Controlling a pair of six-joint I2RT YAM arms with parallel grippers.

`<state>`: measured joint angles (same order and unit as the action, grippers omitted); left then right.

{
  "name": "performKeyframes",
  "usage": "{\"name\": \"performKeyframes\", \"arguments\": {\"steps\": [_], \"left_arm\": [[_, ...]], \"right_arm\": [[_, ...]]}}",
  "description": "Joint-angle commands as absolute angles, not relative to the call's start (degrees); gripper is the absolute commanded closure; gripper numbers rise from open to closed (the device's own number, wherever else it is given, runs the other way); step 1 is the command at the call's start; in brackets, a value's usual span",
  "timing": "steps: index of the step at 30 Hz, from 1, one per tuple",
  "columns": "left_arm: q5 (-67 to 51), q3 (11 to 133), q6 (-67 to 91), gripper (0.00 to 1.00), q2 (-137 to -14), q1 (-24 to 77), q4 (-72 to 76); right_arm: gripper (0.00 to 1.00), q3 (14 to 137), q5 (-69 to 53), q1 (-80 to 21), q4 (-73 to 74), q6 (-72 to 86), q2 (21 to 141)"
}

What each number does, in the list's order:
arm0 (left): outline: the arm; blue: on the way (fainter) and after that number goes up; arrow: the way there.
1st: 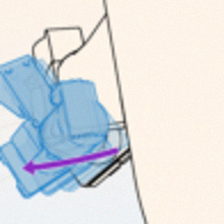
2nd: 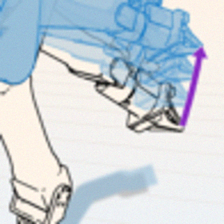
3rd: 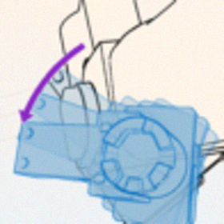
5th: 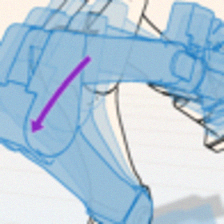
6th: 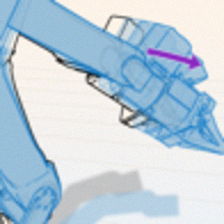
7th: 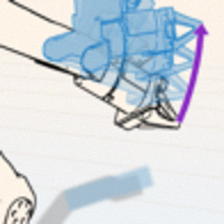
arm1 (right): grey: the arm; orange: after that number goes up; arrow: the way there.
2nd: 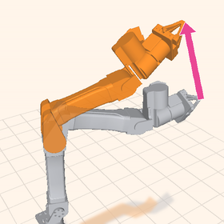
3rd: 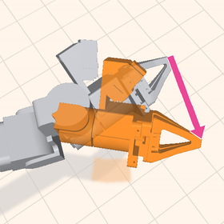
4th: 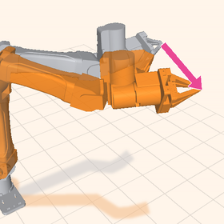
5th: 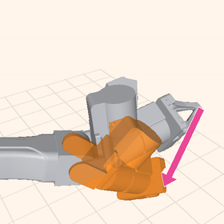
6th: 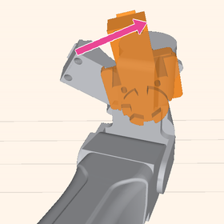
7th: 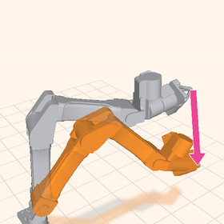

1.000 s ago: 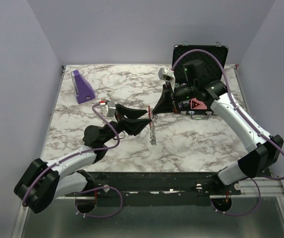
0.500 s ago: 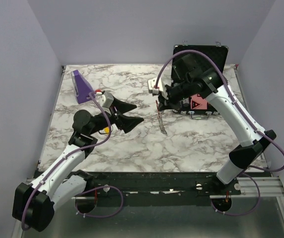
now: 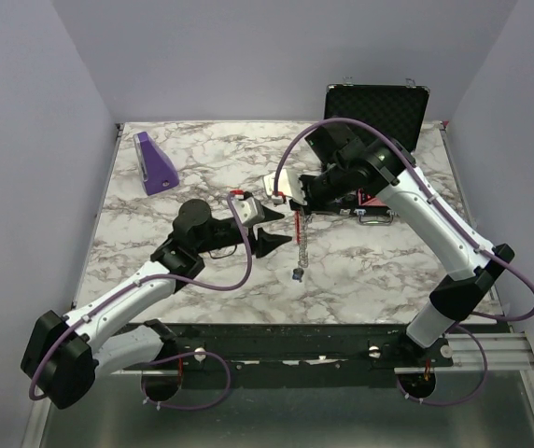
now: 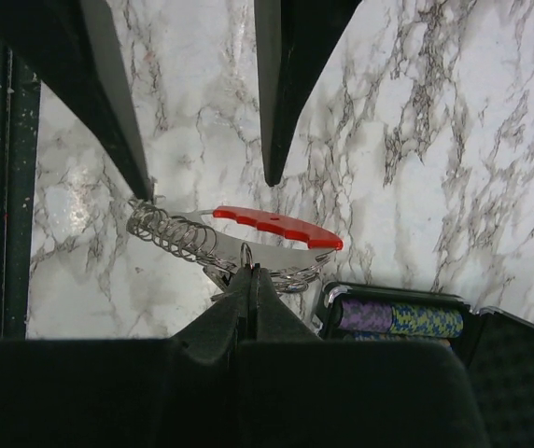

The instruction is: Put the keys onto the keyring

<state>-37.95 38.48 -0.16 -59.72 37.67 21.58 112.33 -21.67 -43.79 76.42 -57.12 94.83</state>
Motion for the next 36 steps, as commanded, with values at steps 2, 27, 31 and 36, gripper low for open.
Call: {"name": "performKeyframes", "arguments": {"steps": [2,27,31,36], "left_arm": [[-32.6,37.7,-0.4,0.42,-61.5,38.5,29.1],[-34.9,39.2,6.4,0.59,-68.2,39.5,39.5],[-35.9,39.7,7.0,0.65,-68.9,39.5,39.4],[-37.4,40.5,7.5,0.74,-69.7,39.5,38.9]], "right_arm": [[1.00,113.3,-21.3,-44.6,81.4,-57.6,95.5],[1.00,112.6,-23.0,-44.6,81.4,-56.9,95.4],[1.00,112.7,-23.2,-44.6,81.4,-56.9,95.4],[1.00,112.7,-23.3,-44.6,81.3,-56.9,95.3]]}}
